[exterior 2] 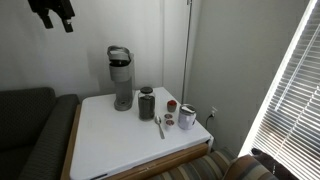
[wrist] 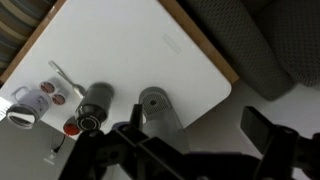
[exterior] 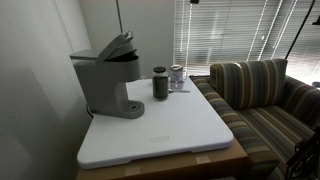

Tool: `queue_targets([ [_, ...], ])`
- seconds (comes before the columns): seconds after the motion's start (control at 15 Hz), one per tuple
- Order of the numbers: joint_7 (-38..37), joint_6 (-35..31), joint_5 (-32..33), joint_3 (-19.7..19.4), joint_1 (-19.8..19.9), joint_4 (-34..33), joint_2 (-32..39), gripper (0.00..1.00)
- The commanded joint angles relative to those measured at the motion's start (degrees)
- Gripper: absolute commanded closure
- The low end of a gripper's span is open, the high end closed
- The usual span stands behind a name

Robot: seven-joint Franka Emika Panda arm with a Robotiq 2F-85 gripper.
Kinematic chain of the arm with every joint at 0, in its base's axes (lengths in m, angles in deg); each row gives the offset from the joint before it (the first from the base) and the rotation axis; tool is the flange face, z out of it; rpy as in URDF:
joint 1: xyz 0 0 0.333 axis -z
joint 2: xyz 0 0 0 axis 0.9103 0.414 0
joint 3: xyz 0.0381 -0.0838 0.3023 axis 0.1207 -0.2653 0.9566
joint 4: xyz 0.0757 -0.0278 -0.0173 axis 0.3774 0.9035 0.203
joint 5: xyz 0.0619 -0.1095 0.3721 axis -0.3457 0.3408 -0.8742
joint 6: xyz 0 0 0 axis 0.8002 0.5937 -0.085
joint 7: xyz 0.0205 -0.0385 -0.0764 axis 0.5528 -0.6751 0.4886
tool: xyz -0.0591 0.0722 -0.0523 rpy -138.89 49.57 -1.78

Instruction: Close the lid on the coffee machine

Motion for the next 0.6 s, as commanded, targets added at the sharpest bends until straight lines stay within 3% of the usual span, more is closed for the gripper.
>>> queue_targets([
  [0.0,-1.04,-5.8,3.72,0.49,0.81,-3.91,4.35,0.0],
  [0.27,0.57,-4.58,7.45,0.41,0.36,-10.51,9.74,0.0],
  [0.33,-0.52,-5.46,5.71,0.39,0.32,-6.4,6.2,0.0],
  [0.53,-0.62,-5.45,5.93,0.39,0.19,-7.3,7.19,0.0],
])
